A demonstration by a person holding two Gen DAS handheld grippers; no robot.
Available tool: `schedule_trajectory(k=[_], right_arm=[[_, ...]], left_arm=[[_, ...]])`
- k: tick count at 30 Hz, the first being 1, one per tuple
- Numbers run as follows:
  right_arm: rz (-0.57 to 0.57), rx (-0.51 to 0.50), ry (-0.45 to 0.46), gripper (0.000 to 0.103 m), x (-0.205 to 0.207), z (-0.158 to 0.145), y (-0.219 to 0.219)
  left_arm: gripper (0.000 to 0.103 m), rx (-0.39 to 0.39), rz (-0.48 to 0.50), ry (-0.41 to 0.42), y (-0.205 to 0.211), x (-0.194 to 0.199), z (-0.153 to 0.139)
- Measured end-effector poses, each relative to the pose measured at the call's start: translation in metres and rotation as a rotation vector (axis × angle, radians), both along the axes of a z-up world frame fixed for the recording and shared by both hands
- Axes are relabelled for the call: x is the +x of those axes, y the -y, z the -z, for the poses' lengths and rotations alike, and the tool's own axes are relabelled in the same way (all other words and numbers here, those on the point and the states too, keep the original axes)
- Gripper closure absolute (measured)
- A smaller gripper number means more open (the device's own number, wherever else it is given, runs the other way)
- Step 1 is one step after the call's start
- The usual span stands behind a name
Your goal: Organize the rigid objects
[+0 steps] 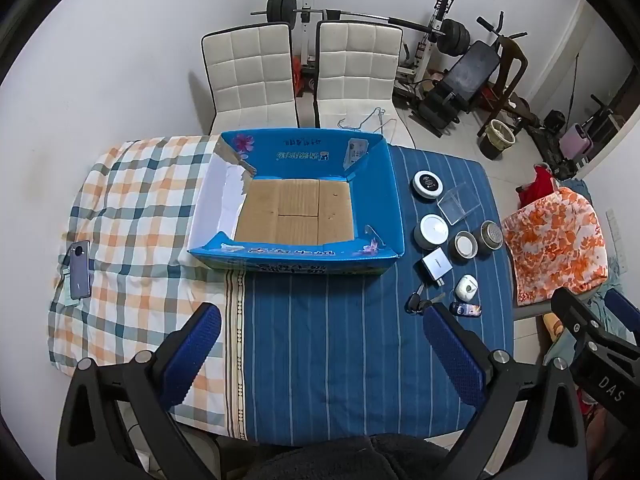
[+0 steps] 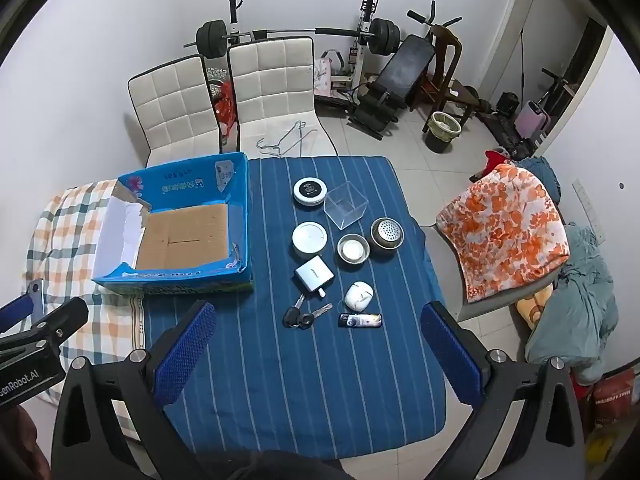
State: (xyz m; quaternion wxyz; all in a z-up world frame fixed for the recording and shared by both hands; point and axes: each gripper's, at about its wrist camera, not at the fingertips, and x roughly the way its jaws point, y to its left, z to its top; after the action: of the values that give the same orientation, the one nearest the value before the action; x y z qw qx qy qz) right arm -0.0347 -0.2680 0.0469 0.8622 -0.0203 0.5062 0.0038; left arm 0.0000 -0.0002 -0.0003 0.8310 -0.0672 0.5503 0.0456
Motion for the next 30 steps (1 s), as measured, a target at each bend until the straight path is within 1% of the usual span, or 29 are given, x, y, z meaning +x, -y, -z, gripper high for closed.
schedule_trajectory(k=[7,16,17,20,30], right_arm=[[-0.004,-0.003,0.003,0.000,0.000,0.001,-0.001],[-0.007,0.001,-0.026,0.000,-0.006,0.012,-0.007],[-0.015,0.000,-0.033,0.000,0.000,0.013,-0.002],[-0.021,0.003,-0.040,0.000,0.001,0.017,-0.002],[-0.024,0.000,-0.037,0.000,0.000,0.018,-0.003]], left_arm=[[0.000,-0.007,0.000,-0.009,-0.002,0.000,0.001],[0.000,-0.004,0.001,-0.038,0.001,-0.001,0.012],[0.000,-0.004,0.000,-0.041,0.000,-0.001,0.013],[0.000,-0.004,-0.003,-0.048,0.000,-0.002,0.015],[0.000,0.000,-0.006,-0.050,-0.001,-0.003,0.015]])
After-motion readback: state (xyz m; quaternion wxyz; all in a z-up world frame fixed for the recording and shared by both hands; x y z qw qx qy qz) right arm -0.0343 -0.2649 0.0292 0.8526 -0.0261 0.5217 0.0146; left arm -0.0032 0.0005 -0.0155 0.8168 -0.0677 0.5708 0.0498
